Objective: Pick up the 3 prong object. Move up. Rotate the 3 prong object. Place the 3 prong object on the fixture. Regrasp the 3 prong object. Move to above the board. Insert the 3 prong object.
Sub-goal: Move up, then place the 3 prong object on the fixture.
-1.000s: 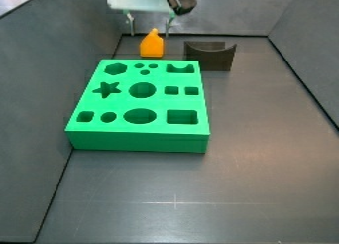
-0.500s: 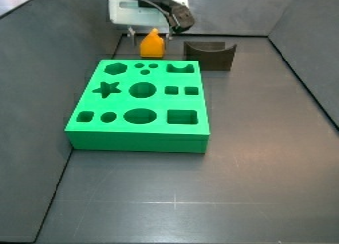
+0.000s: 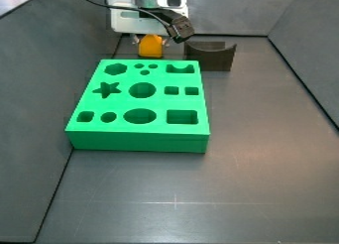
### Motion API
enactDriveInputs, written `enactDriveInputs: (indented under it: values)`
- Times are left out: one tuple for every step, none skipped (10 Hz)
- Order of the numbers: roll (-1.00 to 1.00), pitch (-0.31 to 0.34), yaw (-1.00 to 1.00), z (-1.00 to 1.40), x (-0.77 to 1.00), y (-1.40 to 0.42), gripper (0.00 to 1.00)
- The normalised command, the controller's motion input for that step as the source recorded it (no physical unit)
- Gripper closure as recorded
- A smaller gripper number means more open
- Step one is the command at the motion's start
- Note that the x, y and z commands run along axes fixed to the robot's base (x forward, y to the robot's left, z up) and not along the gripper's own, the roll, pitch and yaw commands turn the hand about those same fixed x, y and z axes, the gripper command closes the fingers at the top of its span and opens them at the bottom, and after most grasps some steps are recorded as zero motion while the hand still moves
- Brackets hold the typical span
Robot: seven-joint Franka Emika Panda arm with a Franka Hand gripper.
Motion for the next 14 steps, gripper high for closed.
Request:
enactDriveInputs:
  values:
    - [0.0,0.01,0.0,0.81,-0.01,0.0,1.0]
    - [0.01,0.021,-0.01,0.72,-0.03,0.0,1.0]
    - [0.03,0.027,-0.01,0.55,-0.02,0.0,1.0]
    - [0.04,0.036,-0.01,0.46,-0.02,0.0,1.0]
    - [0.06,0.042,-0.02,0.27,-0.02,0.0,1.0]
    - [0.0,0.0,0.0,1.0,0.0,0.0,1.0]
    - [0.01,0.008,0.0,1.0,0.0,0.0,1.0]
    - [0.02,0.016,-0.01,1.0,-0.01,0.0,1.0]
    - [0.04,0.019,-0.02,1.0,-0.02,0.0,1.0]
    - [0.06,0.025,-0.02,1.0,-0.02,0.01,1.0]
    - [0.07,0.031,-0.02,1.0,-0.03,0.01,1.0]
    - [0.08,0.032,-0.02,1.0,-0.03,0.01,1.0]
    - [0.09,0.04,-0.01,1.0,-0.04,0.01,1.0]
    - [0.1,0.045,0.0,0.92,-0.03,0.0,1.0]
